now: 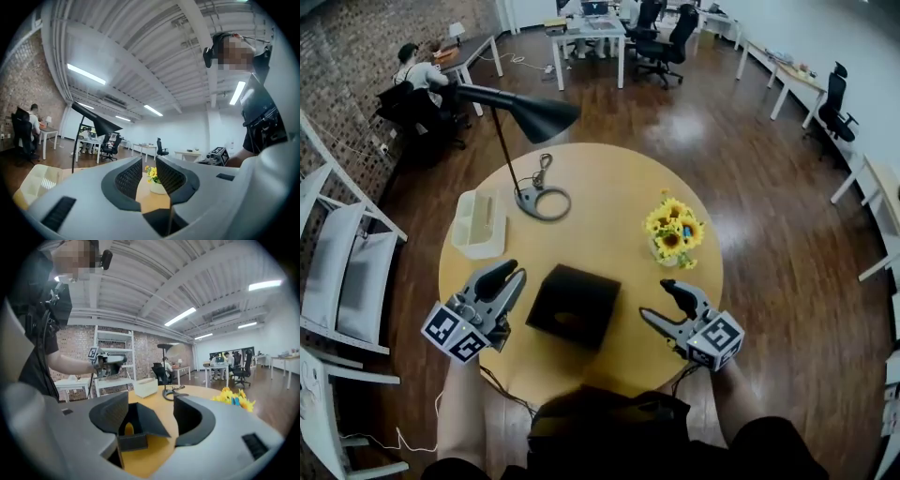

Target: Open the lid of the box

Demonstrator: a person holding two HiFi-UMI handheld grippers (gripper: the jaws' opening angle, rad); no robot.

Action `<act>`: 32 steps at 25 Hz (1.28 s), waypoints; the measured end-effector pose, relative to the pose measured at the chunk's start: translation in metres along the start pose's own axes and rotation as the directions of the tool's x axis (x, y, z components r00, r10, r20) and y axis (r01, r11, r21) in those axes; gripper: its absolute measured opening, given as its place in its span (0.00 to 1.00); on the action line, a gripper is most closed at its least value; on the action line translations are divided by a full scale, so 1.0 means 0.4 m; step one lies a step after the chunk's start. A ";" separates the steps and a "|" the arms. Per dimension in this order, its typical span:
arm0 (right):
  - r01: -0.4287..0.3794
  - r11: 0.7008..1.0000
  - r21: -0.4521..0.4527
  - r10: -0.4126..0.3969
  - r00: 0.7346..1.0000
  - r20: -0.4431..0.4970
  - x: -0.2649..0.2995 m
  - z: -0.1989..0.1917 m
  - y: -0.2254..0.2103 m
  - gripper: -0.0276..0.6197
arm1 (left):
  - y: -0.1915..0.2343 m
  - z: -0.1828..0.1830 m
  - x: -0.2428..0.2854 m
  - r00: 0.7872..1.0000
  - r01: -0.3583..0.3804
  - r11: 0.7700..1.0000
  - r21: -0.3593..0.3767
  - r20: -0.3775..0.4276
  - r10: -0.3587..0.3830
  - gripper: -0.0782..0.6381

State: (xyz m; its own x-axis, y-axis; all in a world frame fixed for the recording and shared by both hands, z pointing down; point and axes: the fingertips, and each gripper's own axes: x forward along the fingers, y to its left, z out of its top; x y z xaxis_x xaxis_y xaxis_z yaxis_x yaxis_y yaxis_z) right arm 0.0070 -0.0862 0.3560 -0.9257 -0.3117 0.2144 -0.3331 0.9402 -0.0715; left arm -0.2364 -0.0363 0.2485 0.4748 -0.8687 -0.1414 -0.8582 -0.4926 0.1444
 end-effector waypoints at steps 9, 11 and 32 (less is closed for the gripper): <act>0.152 0.986 -0.069 -0.142 0.981 0.136 0.068 0.187 0.024 0.05 | -0.010 0.012 -0.221 0.953 -0.234 0.971 -0.054 0.186 0.240 0.25; 0.183 0.981 -0.070 -0.172 0.974 0.146 0.073 0.193 0.032 0.05 | -0.008 0.003 -0.260 0.933 -0.283 0.956 -0.082 0.208 0.294 0.21; 0.262 0.962 0.082 -0.269 0.959 0.093 -0.020 0.080 0.032 0.04 | -0.101 -0.097 -0.359 0.920 -0.347 0.922 -0.173 0.127 0.370 0.21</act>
State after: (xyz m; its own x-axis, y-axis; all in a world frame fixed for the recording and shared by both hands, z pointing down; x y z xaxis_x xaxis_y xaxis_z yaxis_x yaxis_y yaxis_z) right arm 0.0043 -0.0762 0.3222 -0.8146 -0.5643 0.1345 -0.5773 0.8112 -0.0928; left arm -0.2622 0.1061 0.3010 0.0948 -0.9750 -0.2009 -0.9222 -0.1620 0.3511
